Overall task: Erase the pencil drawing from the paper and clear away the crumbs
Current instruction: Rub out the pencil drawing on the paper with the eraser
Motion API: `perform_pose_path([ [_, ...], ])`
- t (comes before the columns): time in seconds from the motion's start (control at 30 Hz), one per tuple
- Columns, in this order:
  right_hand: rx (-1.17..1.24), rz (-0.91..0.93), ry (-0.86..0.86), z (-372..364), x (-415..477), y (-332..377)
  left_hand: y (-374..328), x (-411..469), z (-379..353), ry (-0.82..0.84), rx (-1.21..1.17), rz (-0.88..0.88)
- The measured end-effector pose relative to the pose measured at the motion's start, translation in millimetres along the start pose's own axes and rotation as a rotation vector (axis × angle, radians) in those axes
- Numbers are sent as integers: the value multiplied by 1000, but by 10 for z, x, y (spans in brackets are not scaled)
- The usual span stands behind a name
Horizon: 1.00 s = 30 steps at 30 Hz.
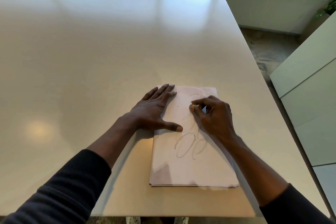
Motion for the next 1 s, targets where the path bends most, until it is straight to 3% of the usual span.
perform_pose_path([
  [0.2,-38,-76,-55,94,114,-91,-7,-2,6,-11,-5,-1],
  [0.37,9,96,99,-81,-77,112,-4,5,-5,10,-5,-2],
  [0.57,-57,-90,-65,80,246,-85,-12,0,5,4,-7,-2],
  [0.77,-46,-12,-8,-15,210,6,-16,-5,14,7,-6,3],
  [0.9,-57,-126,-90,62,322,-108,-27,-7,21,-2,-6,1],
  [1.0,-69,-77,-88,-20,274,-31,-28,-8,19,2,-2,4],
])
Point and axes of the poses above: each hand's wrist, its own x-axis towards the middle knuckle, its own z-axis out of the back of the hand, y = z × x, the point moved 5 cm from there along x, towards the middle knuckle, and after that the axes turned 3 degrees about -z, right-handed, at the moved point
